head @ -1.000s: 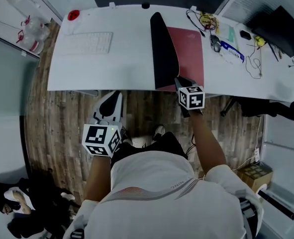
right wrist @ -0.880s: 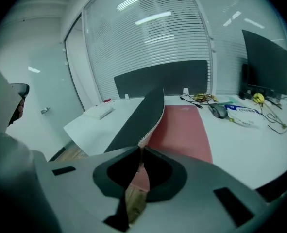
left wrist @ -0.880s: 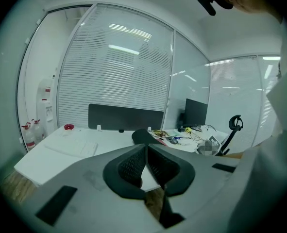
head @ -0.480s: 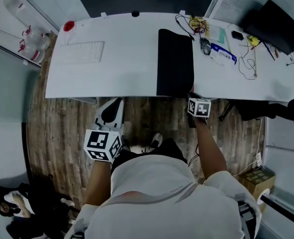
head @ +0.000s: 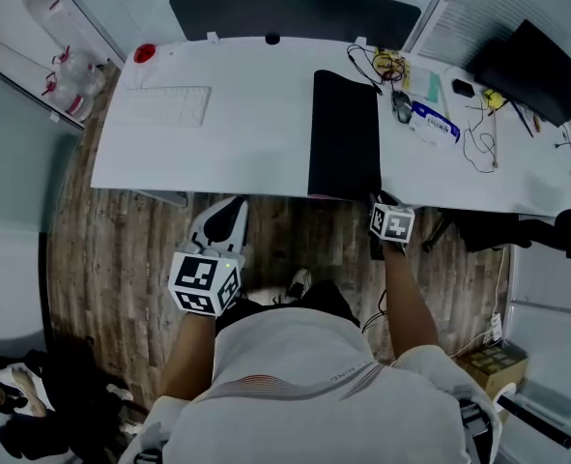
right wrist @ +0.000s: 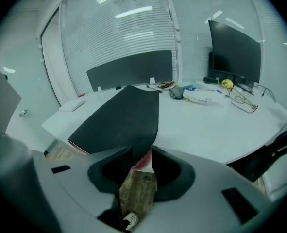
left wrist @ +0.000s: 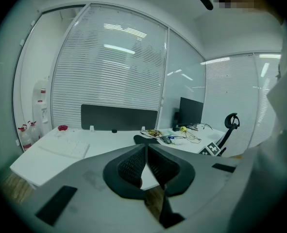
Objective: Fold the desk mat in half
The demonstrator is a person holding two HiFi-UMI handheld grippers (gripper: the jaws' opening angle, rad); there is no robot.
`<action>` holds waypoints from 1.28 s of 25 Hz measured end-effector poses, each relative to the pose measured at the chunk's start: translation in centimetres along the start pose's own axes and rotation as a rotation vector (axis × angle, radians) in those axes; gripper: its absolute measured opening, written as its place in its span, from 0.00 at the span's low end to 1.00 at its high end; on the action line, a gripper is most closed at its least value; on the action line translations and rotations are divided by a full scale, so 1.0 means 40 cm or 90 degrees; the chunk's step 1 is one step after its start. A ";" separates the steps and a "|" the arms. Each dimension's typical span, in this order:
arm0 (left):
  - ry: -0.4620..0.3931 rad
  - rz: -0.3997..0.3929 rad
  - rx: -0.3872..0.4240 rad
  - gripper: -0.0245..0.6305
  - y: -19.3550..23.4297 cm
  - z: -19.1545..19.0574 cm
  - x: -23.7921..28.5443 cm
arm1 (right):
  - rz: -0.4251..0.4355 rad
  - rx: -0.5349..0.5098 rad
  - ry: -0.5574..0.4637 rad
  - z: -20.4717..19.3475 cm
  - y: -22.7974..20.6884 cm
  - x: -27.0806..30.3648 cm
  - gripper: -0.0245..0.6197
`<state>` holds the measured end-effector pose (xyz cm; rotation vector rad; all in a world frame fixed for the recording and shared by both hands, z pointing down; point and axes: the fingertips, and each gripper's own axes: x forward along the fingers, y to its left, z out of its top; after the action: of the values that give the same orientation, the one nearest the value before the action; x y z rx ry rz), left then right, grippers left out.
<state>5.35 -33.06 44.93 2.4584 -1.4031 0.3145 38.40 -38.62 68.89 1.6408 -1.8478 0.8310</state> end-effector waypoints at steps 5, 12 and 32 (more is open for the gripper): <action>-0.028 0.004 0.001 0.08 0.032 0.034 -0.019 | -0.012 -0.118 -0.123 0.123 0.093 -0.136 0.25; -0.091 0.011 0.010 0.08 0.068 0.122 -0.048 | 0.111 -0.130 -0.329 0.382 0.321 -0.399 0.12; -0.154 0.044 0.025 0.08 0.080 0.206 -0.093 | 0.172 -0.159 -0.440 0.528 0.425 -0.600 0.12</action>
<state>1.07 -34.56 36.47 2.5522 -1.5941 0.0587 24.77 -37.01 35.38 1.6552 -2.5568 0.0945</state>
